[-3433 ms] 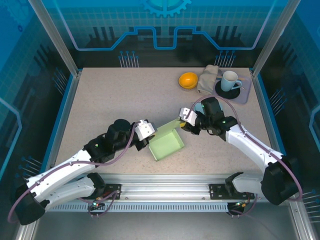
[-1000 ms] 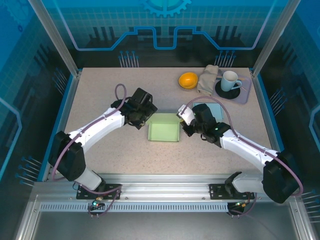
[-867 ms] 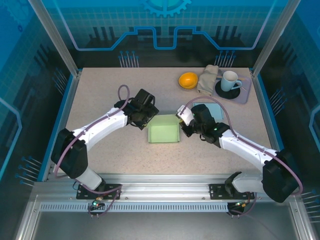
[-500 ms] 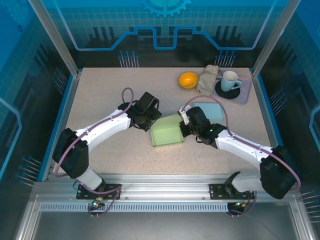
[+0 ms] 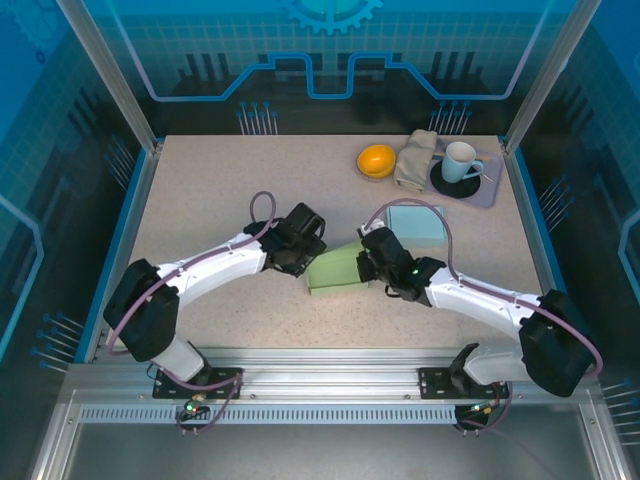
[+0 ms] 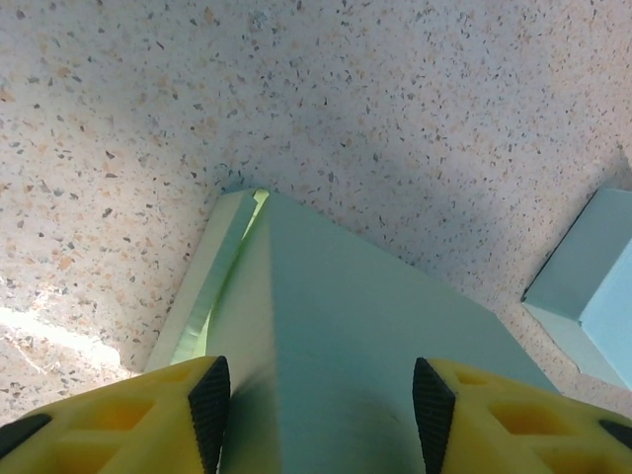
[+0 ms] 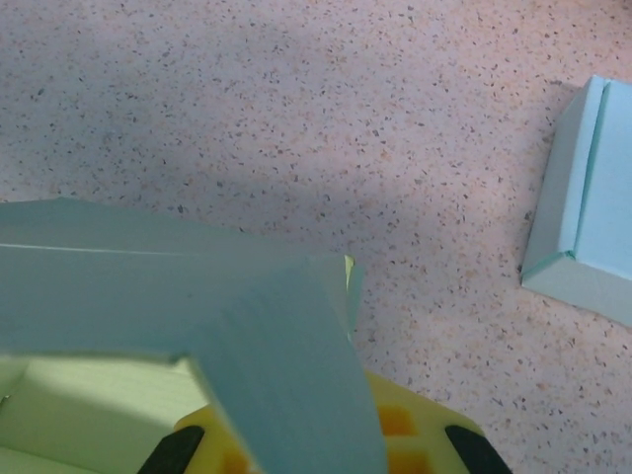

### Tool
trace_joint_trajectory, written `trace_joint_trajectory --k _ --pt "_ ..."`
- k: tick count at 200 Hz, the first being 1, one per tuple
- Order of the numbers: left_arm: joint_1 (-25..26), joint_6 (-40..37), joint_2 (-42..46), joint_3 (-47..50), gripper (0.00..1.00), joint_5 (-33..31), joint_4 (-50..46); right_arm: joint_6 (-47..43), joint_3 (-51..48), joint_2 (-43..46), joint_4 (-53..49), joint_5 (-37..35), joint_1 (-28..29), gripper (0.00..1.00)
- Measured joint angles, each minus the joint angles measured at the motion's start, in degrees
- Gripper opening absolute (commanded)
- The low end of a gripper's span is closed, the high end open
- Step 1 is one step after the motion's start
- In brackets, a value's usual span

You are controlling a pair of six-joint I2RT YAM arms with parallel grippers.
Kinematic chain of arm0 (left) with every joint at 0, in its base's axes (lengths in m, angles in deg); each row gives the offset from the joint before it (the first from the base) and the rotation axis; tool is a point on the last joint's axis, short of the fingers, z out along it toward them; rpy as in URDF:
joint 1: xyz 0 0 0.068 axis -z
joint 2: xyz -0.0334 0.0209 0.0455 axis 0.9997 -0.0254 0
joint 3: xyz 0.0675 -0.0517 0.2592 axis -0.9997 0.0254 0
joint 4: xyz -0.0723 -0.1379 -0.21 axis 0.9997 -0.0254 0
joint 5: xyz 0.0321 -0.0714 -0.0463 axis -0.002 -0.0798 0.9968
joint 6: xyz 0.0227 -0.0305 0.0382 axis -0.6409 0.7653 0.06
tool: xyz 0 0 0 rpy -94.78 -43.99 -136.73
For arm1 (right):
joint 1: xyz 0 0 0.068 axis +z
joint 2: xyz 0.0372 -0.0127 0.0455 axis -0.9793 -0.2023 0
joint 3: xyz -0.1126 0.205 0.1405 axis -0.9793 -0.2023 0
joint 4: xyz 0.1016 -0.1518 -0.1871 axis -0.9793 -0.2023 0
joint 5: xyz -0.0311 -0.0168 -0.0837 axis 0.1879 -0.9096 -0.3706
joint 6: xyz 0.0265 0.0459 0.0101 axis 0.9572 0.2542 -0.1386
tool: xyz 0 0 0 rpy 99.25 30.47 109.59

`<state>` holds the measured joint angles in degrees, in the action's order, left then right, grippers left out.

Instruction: Fold the paper box

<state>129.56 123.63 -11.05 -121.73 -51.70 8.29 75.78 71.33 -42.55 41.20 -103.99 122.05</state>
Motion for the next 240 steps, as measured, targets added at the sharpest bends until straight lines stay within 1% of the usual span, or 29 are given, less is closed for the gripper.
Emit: trace_joint_trajectory --k 43,101,142,179,212,225,240 --pt "2.69 0.37 0.0 1.31 0.53 -1.57 -0.59 3.15 -1.73 0.11 -0.74 -2.12 1.84 0.0" --pt "3.1 0.35 1.03 3.74 0.53 -3.74 -0.44 6.45 -2.43 0.13 -2.21 -0.94 4.17 0.0" --pt "3.15 0.33 1.22 4.02 0.53 -5.14 -1.44 6.78 -2.38 1.25 -2.21 0.35 4.37 0.0" --pt "3.15 0.33 1.22 3.89 0.53 -5.92 -2.29 4.74 -1.07 1.42 -2.91 1.18 4.42 0.27" --pt "3.04 0.28 1.22 3.1 0.54 -6.38 -4.04 0.85 -0.85 3.63 -4.42 0.7 4.28 0.44" --pt "2.95 0.28 1.22 2.91 0.54 -6.38 -4.61 -1.38 -0.85 5.03 -5.62 0.79 3.96 0.49" --pt "2.62 0.26 1.22 2.82 0.54 -6.38 -5.05 -4.07 -0.85 6.86 -6.99 1.36 3.17 0.52"
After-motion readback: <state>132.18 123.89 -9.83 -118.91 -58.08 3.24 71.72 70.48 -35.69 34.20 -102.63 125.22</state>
